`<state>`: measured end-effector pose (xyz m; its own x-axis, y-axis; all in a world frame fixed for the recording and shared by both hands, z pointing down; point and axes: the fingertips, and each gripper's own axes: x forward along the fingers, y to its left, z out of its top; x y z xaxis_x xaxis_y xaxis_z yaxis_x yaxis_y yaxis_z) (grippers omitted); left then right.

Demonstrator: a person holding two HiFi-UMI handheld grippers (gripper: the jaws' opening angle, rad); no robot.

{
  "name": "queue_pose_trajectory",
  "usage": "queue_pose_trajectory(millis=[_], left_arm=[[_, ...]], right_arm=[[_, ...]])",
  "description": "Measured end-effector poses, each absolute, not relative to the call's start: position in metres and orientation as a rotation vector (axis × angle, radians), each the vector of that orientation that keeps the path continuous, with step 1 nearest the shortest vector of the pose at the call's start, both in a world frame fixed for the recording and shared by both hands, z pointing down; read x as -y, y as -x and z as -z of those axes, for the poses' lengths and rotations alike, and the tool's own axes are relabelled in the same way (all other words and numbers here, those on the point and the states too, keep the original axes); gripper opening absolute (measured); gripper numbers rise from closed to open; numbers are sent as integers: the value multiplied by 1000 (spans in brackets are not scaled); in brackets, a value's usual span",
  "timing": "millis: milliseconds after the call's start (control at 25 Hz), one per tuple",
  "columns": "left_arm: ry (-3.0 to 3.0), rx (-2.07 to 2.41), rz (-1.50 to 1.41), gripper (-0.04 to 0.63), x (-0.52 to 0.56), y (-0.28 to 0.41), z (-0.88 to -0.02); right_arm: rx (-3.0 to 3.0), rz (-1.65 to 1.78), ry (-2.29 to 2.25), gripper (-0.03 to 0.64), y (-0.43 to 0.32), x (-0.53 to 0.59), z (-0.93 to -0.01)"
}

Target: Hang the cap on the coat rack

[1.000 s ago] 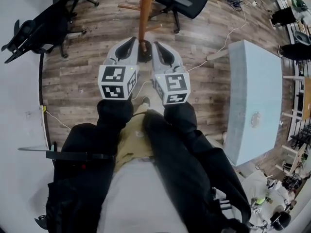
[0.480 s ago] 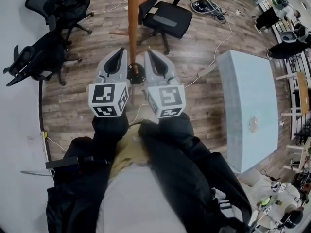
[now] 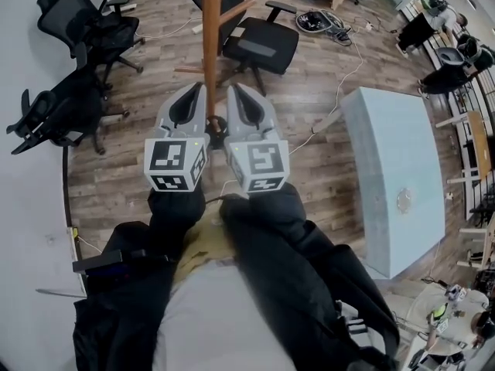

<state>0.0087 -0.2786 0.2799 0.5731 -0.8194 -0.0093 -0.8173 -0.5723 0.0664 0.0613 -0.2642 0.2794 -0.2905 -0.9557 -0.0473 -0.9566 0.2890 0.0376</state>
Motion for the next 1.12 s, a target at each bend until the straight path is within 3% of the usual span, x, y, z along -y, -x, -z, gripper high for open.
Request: queue_pose_trajectory(millis=[1120], left_arm=[[-2771, 1315, 31, -2, 288, -12, -291]], right_arm=[[-2480, -104, 1936, -9, -64, 276, -287]])
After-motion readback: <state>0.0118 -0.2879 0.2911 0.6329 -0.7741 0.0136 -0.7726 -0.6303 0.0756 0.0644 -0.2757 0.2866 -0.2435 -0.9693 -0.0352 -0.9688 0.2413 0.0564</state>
